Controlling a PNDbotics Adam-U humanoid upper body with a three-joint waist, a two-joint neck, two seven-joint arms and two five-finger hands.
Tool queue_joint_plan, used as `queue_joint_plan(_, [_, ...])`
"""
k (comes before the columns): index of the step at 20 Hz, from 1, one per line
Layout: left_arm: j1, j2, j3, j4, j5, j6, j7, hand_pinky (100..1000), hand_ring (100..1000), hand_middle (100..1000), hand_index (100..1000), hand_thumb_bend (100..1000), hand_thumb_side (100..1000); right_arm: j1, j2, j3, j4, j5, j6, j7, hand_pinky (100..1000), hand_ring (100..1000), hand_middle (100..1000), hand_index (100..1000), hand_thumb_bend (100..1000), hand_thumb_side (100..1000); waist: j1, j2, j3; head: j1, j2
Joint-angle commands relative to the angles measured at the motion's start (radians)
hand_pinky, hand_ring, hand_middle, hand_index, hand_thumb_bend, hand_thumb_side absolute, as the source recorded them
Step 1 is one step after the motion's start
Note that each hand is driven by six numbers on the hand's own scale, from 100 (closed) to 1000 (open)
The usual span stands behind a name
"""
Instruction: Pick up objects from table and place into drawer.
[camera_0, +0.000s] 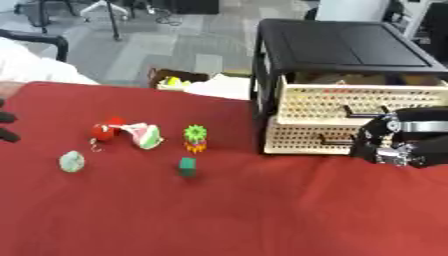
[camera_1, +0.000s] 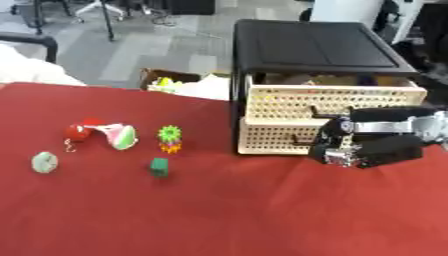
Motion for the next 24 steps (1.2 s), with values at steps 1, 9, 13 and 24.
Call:
queue_joint_plan(1, [-0.007, 0.004, 0.008, -0.018, -0.001, -0.001, 0.002, 450, 565, 566, 830, 100, 974, -0.008, -0.032, -0.028, 0.039, 0.024, -0.022, -0.011, 335, 663, 730, 802, 100, 1000, 0.003, -0.012, -0.002, 0.005, -0.001])
queue_joint_plan(9, [-0.006, 0.002, 0.008, -0.018, -0.003, -0.002, 0.002, 450, 565, 566, 830, 100, 976, -0.031, -0.013, -0.042, 0.123, 0.016, -0.029, -0.057, 311, 654, 722, 803, 100, 1000, 0.005, -0.008, 0.001, 0.004, -0.007])
queue_joint_plan(13, [-0.007, 0.001, 0.007, -0.018, -0.004, -0.001, 0.000, 449, 565, 566, 830, 100, 976, -0.047, -0.007, -0.045, 0.146, 0.013, -0.031, -0.068, 309, 654, 722, 805, 100, 1000, 0.006, -0.005, 0.000, 0.004, -0.008])
queue_joint_plan(24, [-0.012, -0.002, 0.006, -0.018, -0.007, -0.002, -0.004, 448, 565, 566, 830, 100, 978, -0.102, 0.028, -0.045, 0.252, 0.063, -0.048, -0.107, 307, 650, 713, 797, 100, 1000, 0.004, 0.008, 0.011, -0.004, -0.025])
